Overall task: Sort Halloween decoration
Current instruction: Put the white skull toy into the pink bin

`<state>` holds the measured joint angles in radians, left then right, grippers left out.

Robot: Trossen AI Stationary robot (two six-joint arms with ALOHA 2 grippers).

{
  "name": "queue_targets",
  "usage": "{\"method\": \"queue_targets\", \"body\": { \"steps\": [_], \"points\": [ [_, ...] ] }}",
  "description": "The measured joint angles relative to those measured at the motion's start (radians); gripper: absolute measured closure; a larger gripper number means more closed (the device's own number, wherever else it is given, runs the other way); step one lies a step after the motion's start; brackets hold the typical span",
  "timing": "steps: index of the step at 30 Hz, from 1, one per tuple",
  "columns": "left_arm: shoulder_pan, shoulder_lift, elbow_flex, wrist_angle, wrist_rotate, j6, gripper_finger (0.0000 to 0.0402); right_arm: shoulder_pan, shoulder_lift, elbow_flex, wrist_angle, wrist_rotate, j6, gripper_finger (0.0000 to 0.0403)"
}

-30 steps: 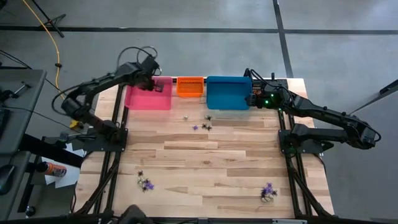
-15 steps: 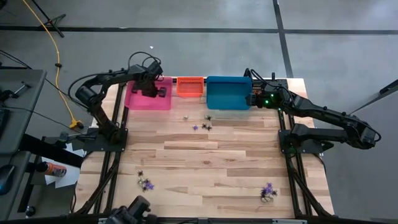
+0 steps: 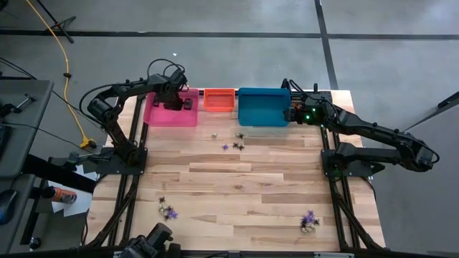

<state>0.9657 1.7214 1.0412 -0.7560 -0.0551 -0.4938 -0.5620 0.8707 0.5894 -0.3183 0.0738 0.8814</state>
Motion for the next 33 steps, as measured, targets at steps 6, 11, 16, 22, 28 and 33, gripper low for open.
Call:
{"method": "queue_targets", "body": {
  "steps": [6,11,16,22,28,33],
  "points": [
    [0.004,0.0,0.0,0.001,0.009,0.0,0.0313,0.0,0.0,0.0,0.0,0.0,0.0,0.0402],
    [0.004,0.0,0.0,0.001,0.003,-0.001,0.028,0.0,0.0,0.0,0.0,0.0,0.0,0.0402],
    [0.005,-0.016,0.008,-0.003,0.05,-0.002,0.0251,0.0,0.0,0.0,0.0,0.0,0.0,0.0402],
    [0.015,-0.155,0.103,0.069,0.156,0.064,0.0241,0.0,0.0,0.0,0.006,-0.001,0.0,0.0402],
    [-0.083,-0.426,0.101,0.314,0.339,0.266,0.0247,0.0,0.0,0.0,0.198,-0.092,-0.136,0.0402],
    [-0.255,-0.628,-0.034,0.523,0.537,0.295,0.0247,0.0,-0.001,0.0,0.491,-0.245,-0.195,0.0402]
  ]
}}
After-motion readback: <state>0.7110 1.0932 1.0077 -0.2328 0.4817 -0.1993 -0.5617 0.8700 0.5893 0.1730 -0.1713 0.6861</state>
